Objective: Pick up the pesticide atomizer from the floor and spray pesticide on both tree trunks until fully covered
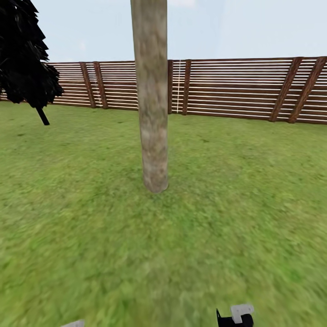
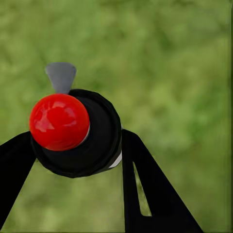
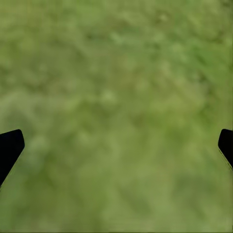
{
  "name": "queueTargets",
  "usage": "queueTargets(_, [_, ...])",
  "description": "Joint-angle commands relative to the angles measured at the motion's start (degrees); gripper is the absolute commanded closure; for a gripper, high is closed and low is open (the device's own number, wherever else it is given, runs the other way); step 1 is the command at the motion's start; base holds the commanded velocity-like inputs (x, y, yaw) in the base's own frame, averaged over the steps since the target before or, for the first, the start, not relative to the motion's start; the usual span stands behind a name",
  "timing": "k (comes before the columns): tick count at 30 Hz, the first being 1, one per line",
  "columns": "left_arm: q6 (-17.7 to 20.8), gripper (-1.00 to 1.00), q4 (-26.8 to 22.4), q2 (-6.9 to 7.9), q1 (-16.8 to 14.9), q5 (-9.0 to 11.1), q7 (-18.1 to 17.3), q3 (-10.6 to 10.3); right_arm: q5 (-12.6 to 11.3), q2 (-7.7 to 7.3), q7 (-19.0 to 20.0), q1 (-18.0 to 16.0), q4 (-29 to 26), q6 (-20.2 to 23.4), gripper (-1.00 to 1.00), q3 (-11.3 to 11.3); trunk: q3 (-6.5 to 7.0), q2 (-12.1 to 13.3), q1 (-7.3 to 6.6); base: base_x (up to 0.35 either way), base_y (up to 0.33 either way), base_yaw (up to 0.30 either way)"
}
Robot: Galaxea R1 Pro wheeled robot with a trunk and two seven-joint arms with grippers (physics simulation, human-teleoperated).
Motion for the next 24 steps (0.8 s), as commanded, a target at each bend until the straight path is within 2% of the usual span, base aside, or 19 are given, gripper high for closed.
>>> queueTargets(1, [0.0,1.0,0.0,0.0,0.0,0.0,0.0,0.0,0.0,0.0,0.0,0.0,0.0,0.0,-1.0,0.0,0.0,0.0,0.0,0.339,0.0,0.0])
queueTargets(16, [0.0,1.0,0.0,0.0,0.0,0.0,0.0,0.0,0.0,0.0,0.0,0.0,0.0,0.0,-1.0,0.0,0.0,0.0,0.0,0.339,-0.001,0.0])
queueTargets(24, [-0.1,1.0,-0.1,0.18,0.0,0.0,-0.2,0.2,0.0,-0.02,-0.2,0.0,-0.1,0.0,-1.0,-0.1,0.0,0.0,0.0,0.328,-0.094,0.0])
